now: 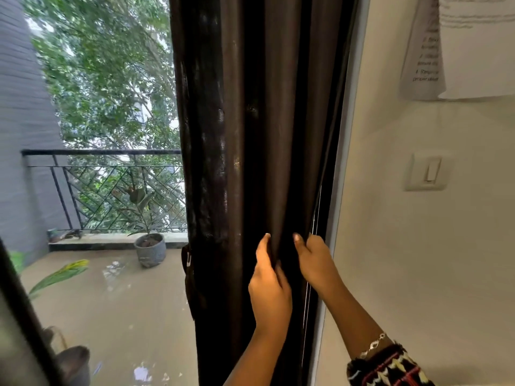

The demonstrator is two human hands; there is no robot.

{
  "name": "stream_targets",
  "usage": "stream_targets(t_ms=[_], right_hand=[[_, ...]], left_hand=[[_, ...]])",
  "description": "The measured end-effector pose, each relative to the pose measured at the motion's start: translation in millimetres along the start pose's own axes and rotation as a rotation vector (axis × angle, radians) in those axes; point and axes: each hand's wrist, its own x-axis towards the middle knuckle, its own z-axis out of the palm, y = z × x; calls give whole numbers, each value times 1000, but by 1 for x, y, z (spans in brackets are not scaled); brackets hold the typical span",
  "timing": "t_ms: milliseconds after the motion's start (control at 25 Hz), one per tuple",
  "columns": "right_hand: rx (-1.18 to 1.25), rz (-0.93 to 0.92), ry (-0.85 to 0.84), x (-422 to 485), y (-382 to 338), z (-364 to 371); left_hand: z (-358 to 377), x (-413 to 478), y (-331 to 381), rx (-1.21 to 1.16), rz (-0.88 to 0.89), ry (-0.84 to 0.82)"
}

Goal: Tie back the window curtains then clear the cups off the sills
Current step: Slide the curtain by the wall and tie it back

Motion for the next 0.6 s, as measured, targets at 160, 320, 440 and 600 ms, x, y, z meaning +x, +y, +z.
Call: stream_targets(t_ms=[160,320,440,600], right_hand=[[222,-12,-43,-5,0,10],[164,-110,-94,-14,-2,25],[50,-147,21,-12,-1,30],[-5,-185,53,-13,0,33]], left_hand=[[-2,-8,-3,74,51,-27],[-4,-9,-2,87,96,-73],[-10,-16,-6,212,233,32],[-26,-11,-4,129,145,316]])
